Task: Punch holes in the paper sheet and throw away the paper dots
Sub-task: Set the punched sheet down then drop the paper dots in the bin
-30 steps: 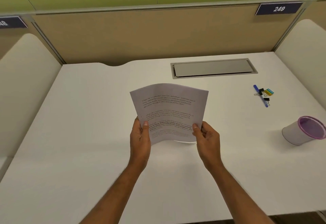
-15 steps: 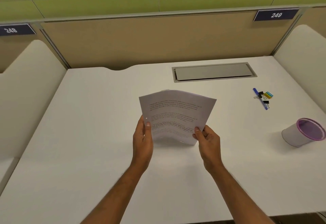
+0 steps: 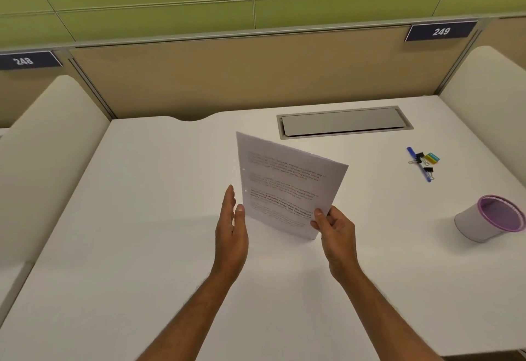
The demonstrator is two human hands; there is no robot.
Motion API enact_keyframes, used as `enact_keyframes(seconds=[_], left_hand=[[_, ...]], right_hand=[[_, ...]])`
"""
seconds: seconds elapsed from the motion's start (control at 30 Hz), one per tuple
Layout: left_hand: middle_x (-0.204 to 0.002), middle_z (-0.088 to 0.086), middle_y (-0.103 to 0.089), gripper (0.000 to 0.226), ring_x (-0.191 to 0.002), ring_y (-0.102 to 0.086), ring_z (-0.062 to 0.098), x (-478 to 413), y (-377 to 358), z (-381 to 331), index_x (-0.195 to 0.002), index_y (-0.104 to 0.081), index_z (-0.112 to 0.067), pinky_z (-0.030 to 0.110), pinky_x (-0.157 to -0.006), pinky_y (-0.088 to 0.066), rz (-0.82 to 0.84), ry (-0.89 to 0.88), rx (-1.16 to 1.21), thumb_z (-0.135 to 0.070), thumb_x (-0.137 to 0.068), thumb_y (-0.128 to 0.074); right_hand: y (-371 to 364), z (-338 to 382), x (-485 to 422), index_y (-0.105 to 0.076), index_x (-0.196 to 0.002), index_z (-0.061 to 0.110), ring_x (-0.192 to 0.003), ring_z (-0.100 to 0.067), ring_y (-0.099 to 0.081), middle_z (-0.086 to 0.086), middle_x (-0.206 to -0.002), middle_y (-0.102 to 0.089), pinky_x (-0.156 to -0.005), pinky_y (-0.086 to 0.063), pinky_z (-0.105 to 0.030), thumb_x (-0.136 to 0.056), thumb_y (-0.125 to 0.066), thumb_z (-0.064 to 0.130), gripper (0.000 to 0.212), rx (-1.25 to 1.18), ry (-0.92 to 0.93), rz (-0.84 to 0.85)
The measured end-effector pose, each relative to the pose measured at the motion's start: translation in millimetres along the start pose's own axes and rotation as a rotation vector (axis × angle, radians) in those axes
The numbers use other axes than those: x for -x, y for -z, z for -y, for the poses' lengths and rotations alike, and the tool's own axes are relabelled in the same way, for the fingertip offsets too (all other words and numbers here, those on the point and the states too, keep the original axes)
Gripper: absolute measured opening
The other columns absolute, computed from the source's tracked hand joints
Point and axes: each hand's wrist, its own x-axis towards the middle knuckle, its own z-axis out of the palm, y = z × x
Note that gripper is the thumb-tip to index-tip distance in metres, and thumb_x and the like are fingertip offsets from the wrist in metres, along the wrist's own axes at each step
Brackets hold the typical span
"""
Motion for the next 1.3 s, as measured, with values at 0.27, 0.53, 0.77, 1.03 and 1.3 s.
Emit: enact_keyframes(seconds=[0.27, 0.53, 0.77, 1.03, 1.3], left_hand=[[-0.156, -0.014, -0.040, 0.047, -0.141, -0.039, 0.000, -9.1, -0.5, 9.3, -0.153, -0.034, -0.034, 0.011, -0.107, -0.034, -0.007, 0.029, 0.000, -0.029, -0.106, -0.043], [-0.147, -0.018, -0.041, 0.082, -0.137, -0.041, 0.006, -67.6, -0.1, 12.7, -0.154, -0.029, -0.031, 0.031, -0.105, -0.039, 0.240, 0.198, 0.019, -0.049, -0.087, -0.071], [-0.116, -0.008, -0.073, 0.034, -0.111, -0.067, 0.011, -80.0, -4.2, 10.8, -0.125, -0.061, -0.030, 0.025, -0.090, -0.055, 0.238, 0.124, 0.080, -0.020, -0.093, -0.069], [-0.106, 0.000, -0.077, 0.032, -0.100, -0.072, 0.014, -66.3, -0.4, -4.3, -0.116, -0.068, -0.014, 0.020, -0.084, -0.056, 0.035, 0.013, 0.249, 0.000, -0.087, -0.073], [-0.112, -0.005, -0.076, 0.036, -0.105, -0.072, 0.018, -44.8, -3.4, -10.7, -0.129, -0.066, -0.020, 0.034, -0.088, -0.059, -0.086, -0.060, 0.260, -0.006, -0.095, -0.065]], right_hand=[[2.2, 2.5, -3.3, -0.070, -0.109, 0.030, -0.103, -0.015, -0.069, 0.011, -0.107, -0.076, -0.096, -0.055, -0.038, -0.102, -0.054, 0.015, 0.023, 0.024, 0.049, 0.045], [13.7, 10.2, -17.4, -0.072, -0.108, 0.024, -0.104, -0.022, -0.068, 0.004, -0.106, -0.077, -0.094, -0.054, -0.031, -0.101, -0.057, 0.013, 0.020, 0.062, 0.095, 0.147], [20.1, 9.7, -22.4, -0.072, -0.107, 0.025, -0.102, -0.016, -0.069, 0.005, -0.107, -0.077, -0.090, -0.053, -0.024, -0.100, -0.056, 0.009, 0.024, 0.027, 0.099, 0.133], [11.6, 14.3, -21.4, -0.071, -0.115, 0.020, -0.100, -0.010, -0.070, 0.006, -0.106, -0.077, -0.089, -0.054, -0.030, -0.099, -0.060, 0.011, 0.022, 0.000, 0.104, 0.064], [-1.1, 15.3, -13.2, -0.072, -0.108, 0.026, -0.099, -0.012, -0.071, 0.009, -0.103, -0.077, -0.087, -0.056, -0.030, -0.100, -0.059, 0.016, 0.018, 0.061, 0.113, 0.018]])
